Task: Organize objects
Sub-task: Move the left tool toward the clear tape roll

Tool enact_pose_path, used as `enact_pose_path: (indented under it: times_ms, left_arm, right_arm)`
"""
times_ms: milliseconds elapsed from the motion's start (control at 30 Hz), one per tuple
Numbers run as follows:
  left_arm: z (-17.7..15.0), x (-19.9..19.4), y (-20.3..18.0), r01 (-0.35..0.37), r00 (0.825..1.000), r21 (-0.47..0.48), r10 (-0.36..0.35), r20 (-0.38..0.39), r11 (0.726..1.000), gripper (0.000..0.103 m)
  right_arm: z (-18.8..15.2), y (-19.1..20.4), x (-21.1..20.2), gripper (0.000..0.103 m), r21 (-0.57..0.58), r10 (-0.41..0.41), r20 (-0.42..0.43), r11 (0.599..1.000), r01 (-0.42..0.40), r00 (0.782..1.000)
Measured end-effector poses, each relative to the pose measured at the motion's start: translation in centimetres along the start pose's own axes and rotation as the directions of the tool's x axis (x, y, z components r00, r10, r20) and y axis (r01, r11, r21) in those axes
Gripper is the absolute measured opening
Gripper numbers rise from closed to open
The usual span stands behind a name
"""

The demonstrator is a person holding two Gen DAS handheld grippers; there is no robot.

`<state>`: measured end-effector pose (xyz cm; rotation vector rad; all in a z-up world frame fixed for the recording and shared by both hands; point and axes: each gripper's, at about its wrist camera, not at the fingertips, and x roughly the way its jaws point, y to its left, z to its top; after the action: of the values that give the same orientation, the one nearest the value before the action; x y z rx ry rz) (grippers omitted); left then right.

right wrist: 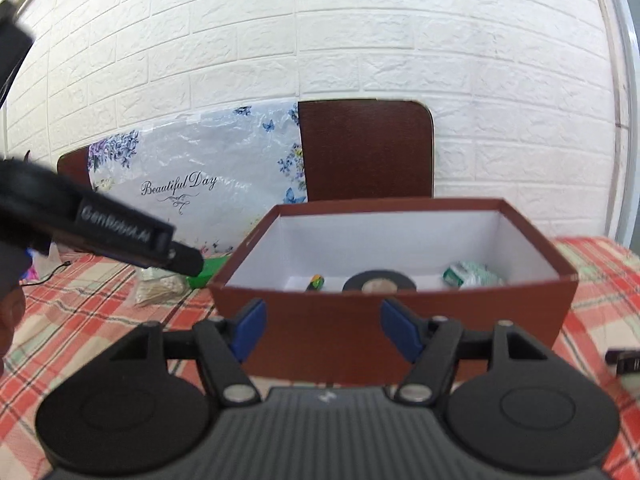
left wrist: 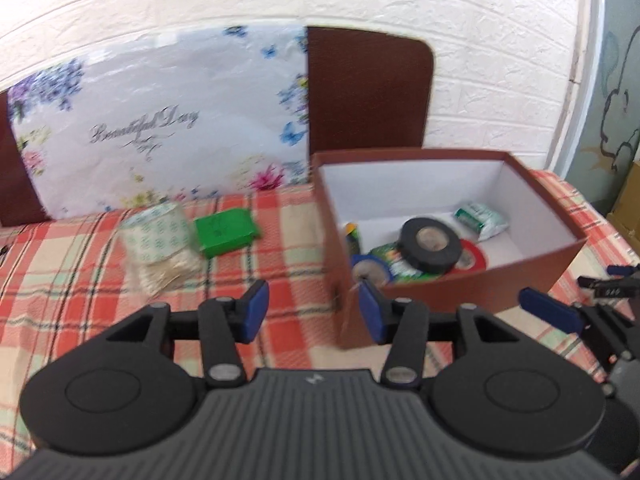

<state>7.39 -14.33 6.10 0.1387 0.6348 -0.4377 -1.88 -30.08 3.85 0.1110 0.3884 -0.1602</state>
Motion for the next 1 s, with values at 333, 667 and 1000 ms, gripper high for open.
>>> enact_pose_path:
  times_ms: [333,667,1000]
  left_arm:
    - [-8.3,2.6,12.3,-0.179,0.978,-0.117,0.164,-0.126,0.977,0.053]
    - [-12.4,2.5,20.0,-0.267,0.957,-0.240,0.286,0.048,0.933,0.080]
    - [-13.2,2.5,21.2,-0.188,0.969,-0.318,0.228,0.094,0.929,0.080]
  right_arm:
    - [-3.7,7.0,1.0,0.065,-0.016,0.159,-0.207,0.986,-0.166,0.965]
    - [1.3,15.7,9.8,0.071,-0.113,0.246,-0.188,0.956,-0.270,0.951]
    - [7.1,24.5,22.1,0.061,-0.423,0.250,-0.295,0.831,-0.361,0.922]
